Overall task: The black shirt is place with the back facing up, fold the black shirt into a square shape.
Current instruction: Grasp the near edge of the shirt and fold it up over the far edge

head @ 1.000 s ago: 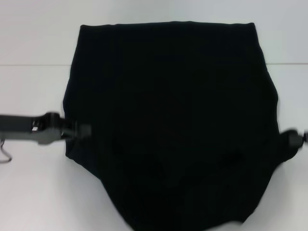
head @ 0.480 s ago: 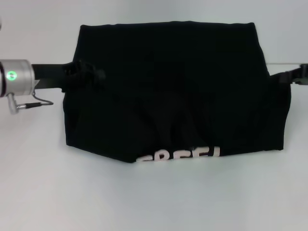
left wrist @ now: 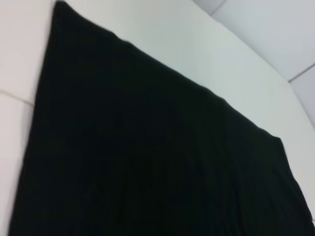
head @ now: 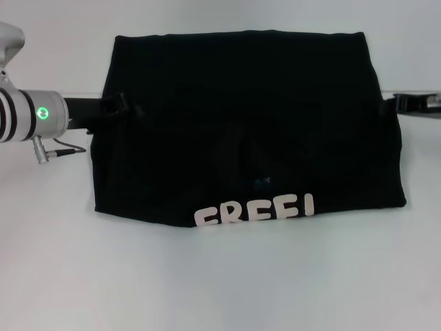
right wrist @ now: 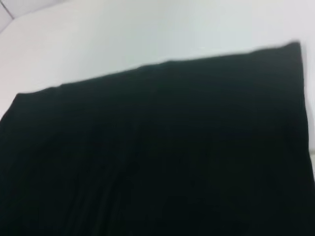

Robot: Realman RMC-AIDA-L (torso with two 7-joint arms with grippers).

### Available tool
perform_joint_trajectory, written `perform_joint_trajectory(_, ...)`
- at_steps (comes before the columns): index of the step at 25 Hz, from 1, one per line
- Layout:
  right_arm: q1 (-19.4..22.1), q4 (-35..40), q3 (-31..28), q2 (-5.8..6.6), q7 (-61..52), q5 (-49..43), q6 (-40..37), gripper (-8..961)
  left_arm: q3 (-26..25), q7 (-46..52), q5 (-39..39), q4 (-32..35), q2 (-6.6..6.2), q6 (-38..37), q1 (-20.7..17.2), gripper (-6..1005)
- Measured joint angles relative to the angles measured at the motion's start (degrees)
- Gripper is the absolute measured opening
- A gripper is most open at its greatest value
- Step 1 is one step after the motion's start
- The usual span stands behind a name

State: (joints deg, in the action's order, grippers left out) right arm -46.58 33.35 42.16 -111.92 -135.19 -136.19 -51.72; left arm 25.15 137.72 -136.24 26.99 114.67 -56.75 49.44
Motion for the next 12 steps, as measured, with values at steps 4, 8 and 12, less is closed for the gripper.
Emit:
perform_joint_trajectory(4, -1.28, 0.18, 0.13, 0.43, 0.85, 0.06, 2.24, 131, 0.58, -0.13, 0.06, 0.21, -0.19, 2.38, 1.18, 28)
perform_joint_trajectory(8, -2.48, 0.28, 0.54, 0.67, 1.52, -0.02, 5.50, 136, 1.93, -0.25, 0.09, 0.59, -0.15, 5.19, 2.69, 28)
perform_joint_trajectory(12, -3.66, 0.06, 0.68, 0.37, 2.78, 0.05, 9.33, 140, 2.85, 0.01, 0.25, 1.31, 1.00, 9.65, 3.31, 30)
